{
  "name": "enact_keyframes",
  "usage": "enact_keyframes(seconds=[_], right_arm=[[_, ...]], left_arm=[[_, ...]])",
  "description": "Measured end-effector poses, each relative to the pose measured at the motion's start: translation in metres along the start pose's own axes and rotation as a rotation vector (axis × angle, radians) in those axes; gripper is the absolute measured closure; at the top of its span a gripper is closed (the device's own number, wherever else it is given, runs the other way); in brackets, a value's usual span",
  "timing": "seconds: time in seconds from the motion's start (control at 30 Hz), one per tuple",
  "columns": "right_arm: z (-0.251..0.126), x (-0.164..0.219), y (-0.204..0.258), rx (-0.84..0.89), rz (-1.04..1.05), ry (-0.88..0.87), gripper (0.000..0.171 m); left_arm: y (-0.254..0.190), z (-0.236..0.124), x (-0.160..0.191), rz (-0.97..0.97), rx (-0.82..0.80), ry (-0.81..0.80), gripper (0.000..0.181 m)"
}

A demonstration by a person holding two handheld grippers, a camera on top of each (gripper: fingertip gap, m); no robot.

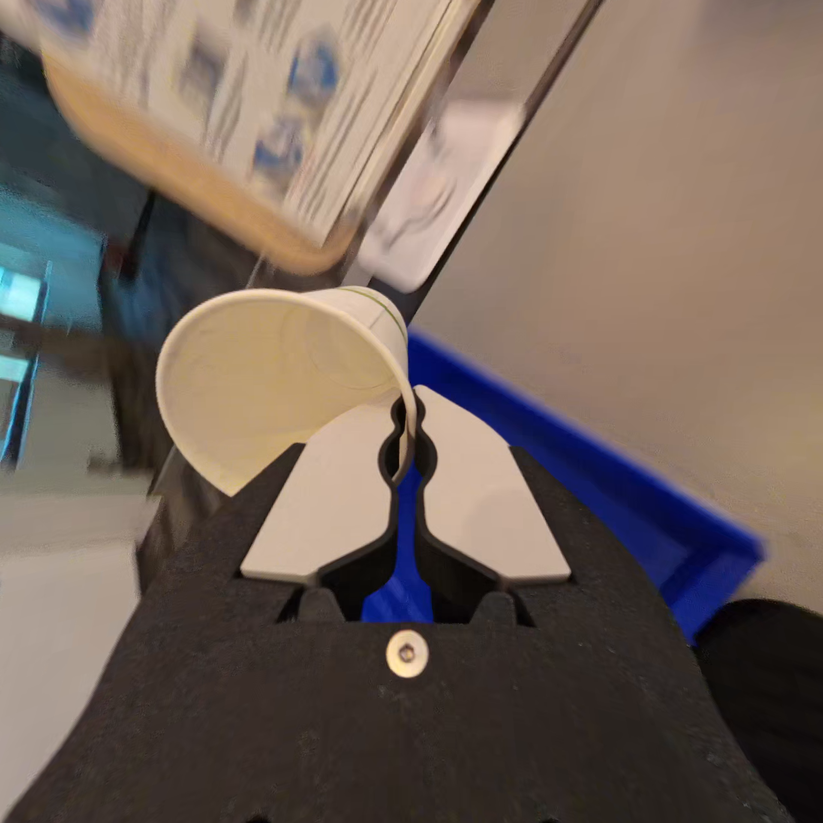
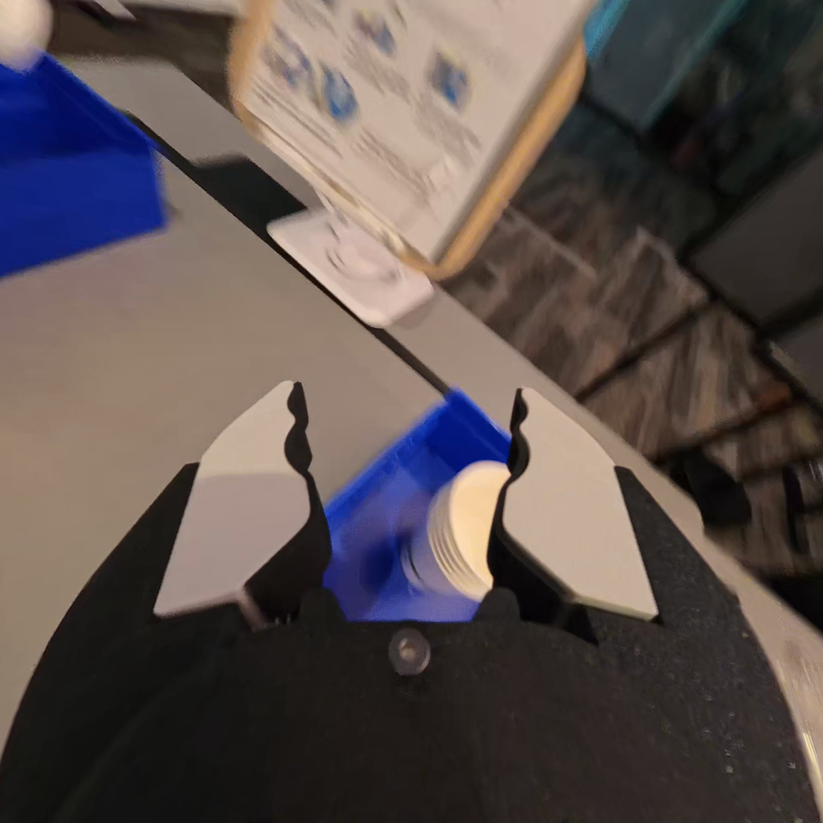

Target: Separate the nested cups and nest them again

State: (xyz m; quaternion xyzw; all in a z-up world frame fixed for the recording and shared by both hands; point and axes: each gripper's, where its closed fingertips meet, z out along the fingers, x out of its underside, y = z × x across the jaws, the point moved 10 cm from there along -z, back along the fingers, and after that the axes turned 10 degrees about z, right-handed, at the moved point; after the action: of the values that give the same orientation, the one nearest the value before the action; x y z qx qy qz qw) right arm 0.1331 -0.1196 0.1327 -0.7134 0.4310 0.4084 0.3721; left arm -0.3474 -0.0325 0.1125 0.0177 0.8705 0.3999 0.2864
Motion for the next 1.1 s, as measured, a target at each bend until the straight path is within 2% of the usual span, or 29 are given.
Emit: enact_keyframes(seconds=[0.07,0.1,0.17,0.27,0.37,0.47,0.6,0.7,0.8,0.97,1.03,1.1], right_arm=[[-0.007,-0.015,0.031,-0.201,-0.093,-0.136,0.084],[-0.010,-0.019,0.050,-0.357,-0.139,-0.172,0.084],[-0.013,-0.022,0.084,-0.617,-0.228,-0.197,0.082],[-0.001,-0.025,0.115,-0.735,-0.292,-0.190,0.079],[0.024,-0.018,0.136,-0.821,-0.298,-0.082,0.074],[0.050,-0.007,0.151,-0.921,-0.281,0.036,0.069],[0.071,0.002,0.165,-0.988,-0.230,0.153,0.070],[0.078,0.008,0.174,-0.957,-0.274,0.217,0.072],[0.084,0.011,0.175,-0.922,-0.290,0.248,0.084],[0.089,0.015,0.173,-0.953,-0.277,0.294,0.086],[0.091,0.016,0.171,-0.946,-0.284,0.294,0.086],[0.093,0.016,0.164,-0.921,-0.269,0.287,0.086]], left_arm=[[-0.021,-0.007,-0.035,0.118,0.111,-0.234,0.181],[-0.034,-0.007,-0.051,0.186,0.181,-0.346,0.181],[-0.058,-0.002,-0.077,0.271,0.330,-0.482,0.181],[-0.084,0.010,-0.102,0.334,0.479,-0.519,0.181],[-0.103,0.016,-0.115,0.389,0.572,-0.556,0.181],[-0.115,0.022,-0.121,0.426,0.599,-0.530,0.181],[-0.122,0.028,-0.123,0.449,0.614,-0.487,0.181],[-0.127,0.032,-0.123,0.466,0.633,-0.459,0.181],[-0.131,0.033,-0.123,0.490,0.643,-0.451,0.180],[-0.131,0.035,-0.124,0.476,0.630,-0.443,0.177],[-0.125,0.034,-0.125,0.430,0.587,-0.455,0.157],[-0.114,0.028,-0.125,0.356,0.557,-0.527,0.144]])
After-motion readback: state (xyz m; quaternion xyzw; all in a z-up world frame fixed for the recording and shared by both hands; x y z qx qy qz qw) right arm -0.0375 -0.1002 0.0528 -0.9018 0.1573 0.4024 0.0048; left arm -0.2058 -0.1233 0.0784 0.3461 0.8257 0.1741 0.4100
